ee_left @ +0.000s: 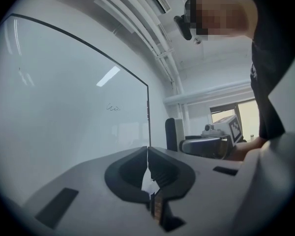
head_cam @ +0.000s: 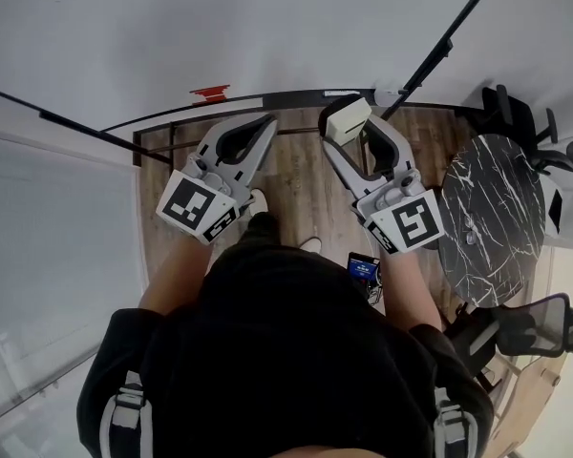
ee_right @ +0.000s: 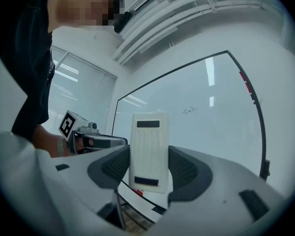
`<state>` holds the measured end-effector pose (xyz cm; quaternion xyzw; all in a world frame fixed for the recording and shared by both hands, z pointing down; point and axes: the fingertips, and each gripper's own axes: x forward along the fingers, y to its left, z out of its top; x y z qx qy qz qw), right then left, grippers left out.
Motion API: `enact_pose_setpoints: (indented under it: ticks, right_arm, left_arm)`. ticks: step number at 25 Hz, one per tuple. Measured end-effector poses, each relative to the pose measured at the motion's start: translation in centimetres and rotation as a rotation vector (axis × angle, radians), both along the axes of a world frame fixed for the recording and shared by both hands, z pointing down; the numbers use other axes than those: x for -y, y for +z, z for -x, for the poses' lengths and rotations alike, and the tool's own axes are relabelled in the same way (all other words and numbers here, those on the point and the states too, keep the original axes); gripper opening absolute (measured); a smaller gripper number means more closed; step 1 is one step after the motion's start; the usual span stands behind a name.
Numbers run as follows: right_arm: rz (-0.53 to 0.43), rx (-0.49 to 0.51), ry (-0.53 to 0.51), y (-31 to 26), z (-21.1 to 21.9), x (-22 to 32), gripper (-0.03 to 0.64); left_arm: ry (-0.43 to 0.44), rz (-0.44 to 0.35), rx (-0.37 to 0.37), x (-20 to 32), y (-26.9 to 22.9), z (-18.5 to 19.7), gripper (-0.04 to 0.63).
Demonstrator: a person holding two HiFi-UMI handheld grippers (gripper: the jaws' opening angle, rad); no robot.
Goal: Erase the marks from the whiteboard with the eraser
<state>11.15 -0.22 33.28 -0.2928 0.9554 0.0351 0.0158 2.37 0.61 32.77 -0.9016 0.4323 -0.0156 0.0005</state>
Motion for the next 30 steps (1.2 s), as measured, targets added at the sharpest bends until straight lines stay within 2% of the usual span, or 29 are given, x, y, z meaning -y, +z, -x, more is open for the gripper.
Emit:
enact_pose_setpoints:
  ticks: [9, 19, 26, 30]
  right_arm:
    - [-0.005, -0.038, 0.059, -0.8, 4.1, 6.4, 0.242]
    - [-0.030, -0.039, 0.231, -4.2, 7.6, 15.3, 0.242]
    - [-0.110, -0.080, 0.367, -7.7, 8.9, 19.7, 0.241]
    - [-0.143, -0.070, 0.419, -10.2, 9.3, 21.4, 0.241]
  left_arm:
    - [0.029, -0.019, -0.033, 6.4, -0.6, 4.7, 0.006]
    - [0.147, -0.033, -0.035, 14.6, -2.7, 8.4, 0.006]
    - [0.258, -0.035, -0.072, 17.6, -3.0, 8.7, 0.005]
    - [0.316, -0.046, -0.055, 18.2, -3.4, 8.2, 0.006]
